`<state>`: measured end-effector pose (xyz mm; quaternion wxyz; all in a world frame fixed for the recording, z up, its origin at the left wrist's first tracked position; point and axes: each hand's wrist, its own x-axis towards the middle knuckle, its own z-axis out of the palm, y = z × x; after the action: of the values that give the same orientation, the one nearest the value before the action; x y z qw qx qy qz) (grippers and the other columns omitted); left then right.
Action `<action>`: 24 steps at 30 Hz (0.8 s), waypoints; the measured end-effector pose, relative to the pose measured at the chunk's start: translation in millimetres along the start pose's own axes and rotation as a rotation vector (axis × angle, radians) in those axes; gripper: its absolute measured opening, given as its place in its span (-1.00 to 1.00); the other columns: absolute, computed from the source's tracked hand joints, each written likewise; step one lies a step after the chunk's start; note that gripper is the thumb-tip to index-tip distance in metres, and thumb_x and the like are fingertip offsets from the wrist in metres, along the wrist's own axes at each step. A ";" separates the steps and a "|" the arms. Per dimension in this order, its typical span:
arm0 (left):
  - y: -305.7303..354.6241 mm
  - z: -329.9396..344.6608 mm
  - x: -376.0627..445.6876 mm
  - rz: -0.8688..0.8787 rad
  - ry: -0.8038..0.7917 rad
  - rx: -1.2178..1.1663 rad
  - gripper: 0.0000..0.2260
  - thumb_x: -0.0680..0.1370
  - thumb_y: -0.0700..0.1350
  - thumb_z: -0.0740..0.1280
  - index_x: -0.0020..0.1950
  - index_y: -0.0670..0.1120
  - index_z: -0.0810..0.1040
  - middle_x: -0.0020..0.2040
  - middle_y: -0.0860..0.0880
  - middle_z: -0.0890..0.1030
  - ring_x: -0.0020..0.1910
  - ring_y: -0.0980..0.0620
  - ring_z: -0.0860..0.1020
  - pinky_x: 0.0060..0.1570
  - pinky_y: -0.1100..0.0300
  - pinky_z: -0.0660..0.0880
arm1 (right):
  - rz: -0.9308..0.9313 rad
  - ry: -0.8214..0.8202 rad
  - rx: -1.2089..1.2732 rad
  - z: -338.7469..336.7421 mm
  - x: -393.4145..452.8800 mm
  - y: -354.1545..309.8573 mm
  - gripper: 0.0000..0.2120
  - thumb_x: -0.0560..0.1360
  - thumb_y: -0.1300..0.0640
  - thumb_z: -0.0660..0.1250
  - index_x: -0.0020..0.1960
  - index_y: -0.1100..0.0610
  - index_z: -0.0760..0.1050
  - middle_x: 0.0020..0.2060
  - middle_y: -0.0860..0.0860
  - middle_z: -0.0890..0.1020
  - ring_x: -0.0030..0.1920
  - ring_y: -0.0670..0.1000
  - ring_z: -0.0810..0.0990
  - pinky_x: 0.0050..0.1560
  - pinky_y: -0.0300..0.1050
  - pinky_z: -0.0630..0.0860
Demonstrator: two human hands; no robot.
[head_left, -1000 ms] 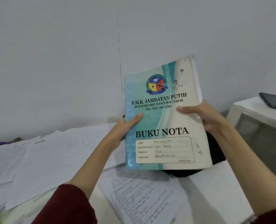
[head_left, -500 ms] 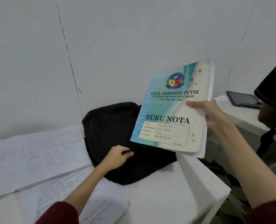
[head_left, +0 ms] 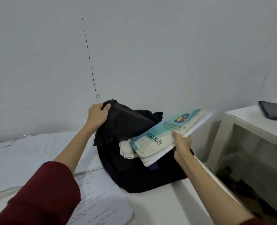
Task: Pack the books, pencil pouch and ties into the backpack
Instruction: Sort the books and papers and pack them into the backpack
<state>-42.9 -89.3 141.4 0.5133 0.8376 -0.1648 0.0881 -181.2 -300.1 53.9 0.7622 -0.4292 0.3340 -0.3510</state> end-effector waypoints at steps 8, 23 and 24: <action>41.4 17.2 -14.5 0.389 -0.123 0.235 -0.58 0.61 -0.11 0.19 -0.44 -0.09 0.20 -0.49 0.01 0.29 -0.48 0.07 0.25 -0.46 0.28 0.19 | 0.548 -0.430 -0.096 43.0 -34.7 86.4 -0.79 0.62 0.13 0.16 0.12 0.28 0.40 -0.12 0.24 0.60 -0.20 0.15 0.60 -0.36 -0.15 0.60; 47.0 19.2 -15.1 0.529 -0.135 0.320 -0.59 0.62 -0.10 0.19 -0.43 -0.05 0.20 -0.49 0.01 0.31 -0.48 0.07 0.27 -0.45 0.25 0.14 | -0.102 0.074 -0.914 -23.1 41.5 27.1 -0.67 0.43 0.27 0.38 0.13 0.36 0.40 0.14 0.24 0.45 0.15 0.18 0.44 -0.14 -0.12 0.33; 50.1 19.7 -16.8 0.557 -0.130 0.346 -0.60 0.62 -0.10 0.18 -0.42 -0.05 0.21 -0.49 0.02 0.31 -0.47 0.08 0.28 -0.44 0.24 0.13 | -0.078 0.113 -0.856 -22.4 43.7 30.3 -0.65 0.42 0.27 0.39 0.14 0.37 0.40 0.16 0.24 0.43 0.17 0.18 0.42 -0.14 -0.12 0.33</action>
<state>-77.3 -124.7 168.6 0.3083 0.8389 -0.4024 0.1979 -168.6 -333.8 8.8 0.4822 -0.6991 0.4741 -0.2325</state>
